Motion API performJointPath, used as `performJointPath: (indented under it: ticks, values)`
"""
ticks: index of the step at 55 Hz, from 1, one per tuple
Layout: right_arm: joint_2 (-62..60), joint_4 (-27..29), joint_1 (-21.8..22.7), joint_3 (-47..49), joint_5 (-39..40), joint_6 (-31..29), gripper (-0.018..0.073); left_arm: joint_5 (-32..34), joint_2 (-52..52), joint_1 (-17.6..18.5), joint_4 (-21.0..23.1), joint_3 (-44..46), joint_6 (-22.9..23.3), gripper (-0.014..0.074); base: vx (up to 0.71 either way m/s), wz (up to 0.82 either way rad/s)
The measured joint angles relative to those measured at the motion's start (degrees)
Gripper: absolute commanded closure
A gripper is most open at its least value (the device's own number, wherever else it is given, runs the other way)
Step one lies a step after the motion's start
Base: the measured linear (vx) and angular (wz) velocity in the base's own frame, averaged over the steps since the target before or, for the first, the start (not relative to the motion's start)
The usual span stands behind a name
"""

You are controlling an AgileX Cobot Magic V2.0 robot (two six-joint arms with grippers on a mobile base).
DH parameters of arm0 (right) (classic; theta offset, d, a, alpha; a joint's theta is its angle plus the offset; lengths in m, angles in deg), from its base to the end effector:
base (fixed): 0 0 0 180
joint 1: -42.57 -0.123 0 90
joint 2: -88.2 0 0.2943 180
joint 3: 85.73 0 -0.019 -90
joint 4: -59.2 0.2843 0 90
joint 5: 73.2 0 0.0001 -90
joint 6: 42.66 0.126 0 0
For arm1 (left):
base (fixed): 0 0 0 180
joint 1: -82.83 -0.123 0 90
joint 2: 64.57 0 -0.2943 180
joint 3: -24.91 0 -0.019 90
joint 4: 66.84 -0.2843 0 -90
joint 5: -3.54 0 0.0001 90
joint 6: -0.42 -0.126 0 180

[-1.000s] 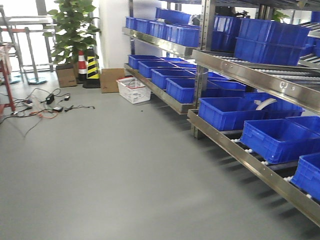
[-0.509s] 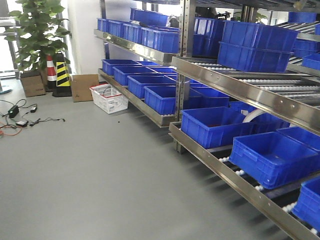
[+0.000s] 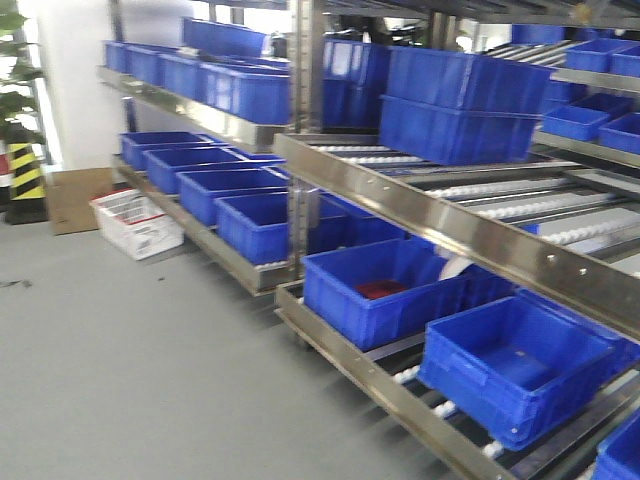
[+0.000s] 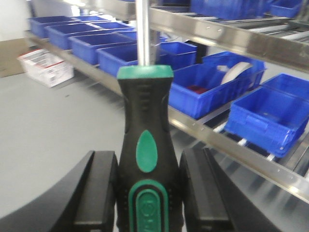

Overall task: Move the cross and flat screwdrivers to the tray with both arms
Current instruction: 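Hold both screwdrivers while the base drives to the shelf station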

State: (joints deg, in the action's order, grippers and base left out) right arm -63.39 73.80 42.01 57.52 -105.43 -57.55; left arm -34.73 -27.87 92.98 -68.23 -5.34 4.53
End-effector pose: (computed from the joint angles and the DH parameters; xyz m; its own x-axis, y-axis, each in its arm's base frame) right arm 0.1150 0.0181 0.3854 -0.1078 -0.0437 -0.9932 -0.1480 0.9886 -0.0274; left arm 0.1379 -0.0228 0.3945 -0.2665 -0.0058 -0.9638 0.1481 0.9879 -0.0469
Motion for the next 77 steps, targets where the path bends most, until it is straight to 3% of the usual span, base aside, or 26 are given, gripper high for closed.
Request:
performJointPath:
  ticks: [38,77]
  values:
    - [0.0,0.0,0.0,0.0,0.0,0.0,0.0567,0.0,0.0,0.0,0.0,0.0,0.0,0.0594,0.45,-0.56]
    - [0.0,0.0,0.0,0.0,0.0,0.0,0.0567,0.0,0.0,0.0,0.0,0.0,0.0,0.0594,0.22,-0.67]
